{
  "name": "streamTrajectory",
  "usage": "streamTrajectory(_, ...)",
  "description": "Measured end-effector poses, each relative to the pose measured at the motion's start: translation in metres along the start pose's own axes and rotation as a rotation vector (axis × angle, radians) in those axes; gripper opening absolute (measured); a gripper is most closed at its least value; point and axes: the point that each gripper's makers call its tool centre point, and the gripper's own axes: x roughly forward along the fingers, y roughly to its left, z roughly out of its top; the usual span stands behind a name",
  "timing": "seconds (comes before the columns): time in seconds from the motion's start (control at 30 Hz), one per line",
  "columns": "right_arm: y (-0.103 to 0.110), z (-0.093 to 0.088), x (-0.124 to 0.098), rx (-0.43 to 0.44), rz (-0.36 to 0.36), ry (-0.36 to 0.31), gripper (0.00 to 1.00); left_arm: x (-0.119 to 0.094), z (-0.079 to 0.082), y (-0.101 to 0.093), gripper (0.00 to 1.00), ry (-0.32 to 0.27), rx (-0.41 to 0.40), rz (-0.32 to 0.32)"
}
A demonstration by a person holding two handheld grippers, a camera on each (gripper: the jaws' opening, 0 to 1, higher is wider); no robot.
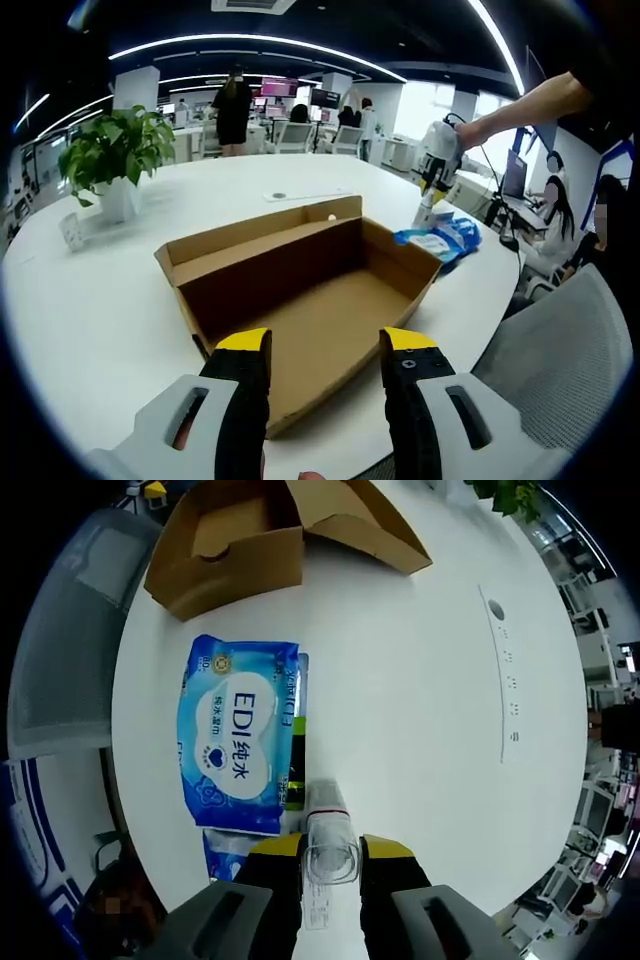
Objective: Operate the shoe box by opening the lid, removing the specified soft item, and placing it in the target area until the item is outside and the box remains undamaged.
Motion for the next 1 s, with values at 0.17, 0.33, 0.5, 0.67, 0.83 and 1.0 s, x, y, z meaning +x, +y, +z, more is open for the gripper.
streamTrajectory(0.17, -0.001, 0.001, 0.0, 0.0, -0.001, -0.001, 0.17, 0.0, 0.0, 0.0, 0.44, -0.001, -0.001, -0.001)
streamTrajectory(0.33, -0.003, 0.001, 0.0, 0.001, -0.005, -0.001, 0.19, 0.0, 0.001, 0.0, 0.44, -0.001, -0.001, -0.001)
streamTrajectory(0.5, -0.004, 0.0, -0.001, 0.01, -0.009, -0.003, 0.2, 0.001, 0.001, 0.0, 0.44, -0.001, -0.001, -0.002)
streamTrajectory(0.67, -0.006, -0.001, -0.003, 0.021, -0.017, -0.008, 0.22, 0.001, 0.001, -0.001, 0.44, -0.002, -0.003, -0.004)
streamTrajectory(0.83, -0.006, -0.003, -0.008, 0.038, -0.028, -0.017, 0.23, 0.001, 0.002, -0.001, 0.44, -0.004, -0.004, -0.006)
streamTrajectory(1.0, -0.005, -0.008, -0.017, 0.063, -0.054, -0.024, 0.25, 0.001, 0.004, -0.003, 0.44, -0.011, -0.009, -0.013)
